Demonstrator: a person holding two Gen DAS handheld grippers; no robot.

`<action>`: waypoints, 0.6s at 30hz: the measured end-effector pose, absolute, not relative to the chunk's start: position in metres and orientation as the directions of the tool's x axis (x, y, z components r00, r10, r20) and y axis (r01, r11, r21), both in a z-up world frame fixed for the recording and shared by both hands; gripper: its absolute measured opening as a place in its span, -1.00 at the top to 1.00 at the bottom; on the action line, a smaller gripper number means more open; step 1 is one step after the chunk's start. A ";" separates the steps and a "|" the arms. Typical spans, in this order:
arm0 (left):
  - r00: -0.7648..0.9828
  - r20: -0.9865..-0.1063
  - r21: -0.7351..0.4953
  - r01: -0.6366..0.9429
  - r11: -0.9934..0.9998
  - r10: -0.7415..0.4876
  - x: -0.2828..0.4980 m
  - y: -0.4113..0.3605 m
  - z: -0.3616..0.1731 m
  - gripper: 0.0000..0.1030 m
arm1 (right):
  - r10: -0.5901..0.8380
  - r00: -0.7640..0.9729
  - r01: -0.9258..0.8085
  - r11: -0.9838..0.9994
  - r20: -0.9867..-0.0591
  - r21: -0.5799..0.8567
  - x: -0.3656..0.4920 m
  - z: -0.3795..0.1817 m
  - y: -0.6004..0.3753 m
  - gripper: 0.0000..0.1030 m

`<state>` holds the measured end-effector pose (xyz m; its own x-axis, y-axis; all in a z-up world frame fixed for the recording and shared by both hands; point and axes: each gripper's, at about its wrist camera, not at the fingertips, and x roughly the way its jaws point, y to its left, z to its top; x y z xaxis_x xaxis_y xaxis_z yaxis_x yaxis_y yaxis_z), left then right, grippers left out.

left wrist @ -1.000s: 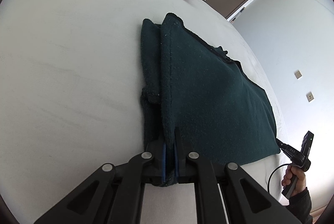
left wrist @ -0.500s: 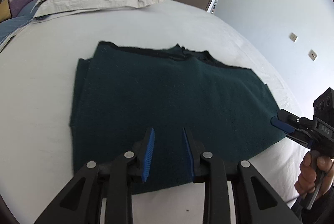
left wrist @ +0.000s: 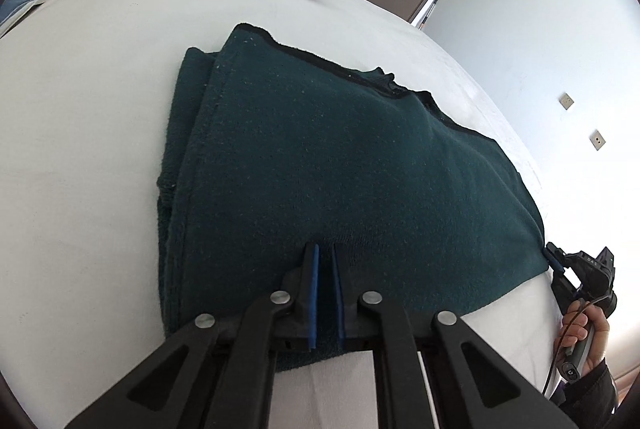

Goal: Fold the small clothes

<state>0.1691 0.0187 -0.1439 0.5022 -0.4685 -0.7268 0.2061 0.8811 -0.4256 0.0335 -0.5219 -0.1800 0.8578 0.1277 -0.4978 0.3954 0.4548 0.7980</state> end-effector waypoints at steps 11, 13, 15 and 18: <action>0.665 -0.659 -0.261 0.234 0.937 -0.350 0.225 -0.002 -0.080 -0.04 | 0.334 0.798 0.176 0.667 -0.502 0.724 0.171 -0.092 -0.428 0.73; 0.668 -0.668 -0.241 0.225 0.944 -0.329 0.248 -0.010 -0.080 -0.03 | 0.398 0.757 0.118 0.697 -0.518 0.708 0.222 -0.088 -0.390 0.73; 0.672 -0.673 -0.223 0.213 0.951 -0.308 0.267 -0.014 -0.083 -0.04 | 0.474 0.712 0.070 0.687 -0.519 0.723 0.270 -0.097 -0.357 0.73; 0.650 -0.714 -0.187 0.180 0.966 -0.259 0.291 -0.017 -0.105 -0.06 | 0.571 0.625 0.069 0.638 -0.532 0.767 0.329 -0.131 -0.322 0.73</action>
<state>0.2914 -0.0174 -0.1048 0.6504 -0.2595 -0.7139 0.1796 0.9657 -0.1874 0.3290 -0.3221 -0.1309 0.6249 0.5715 -0.5318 0.0695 0.6378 0.7670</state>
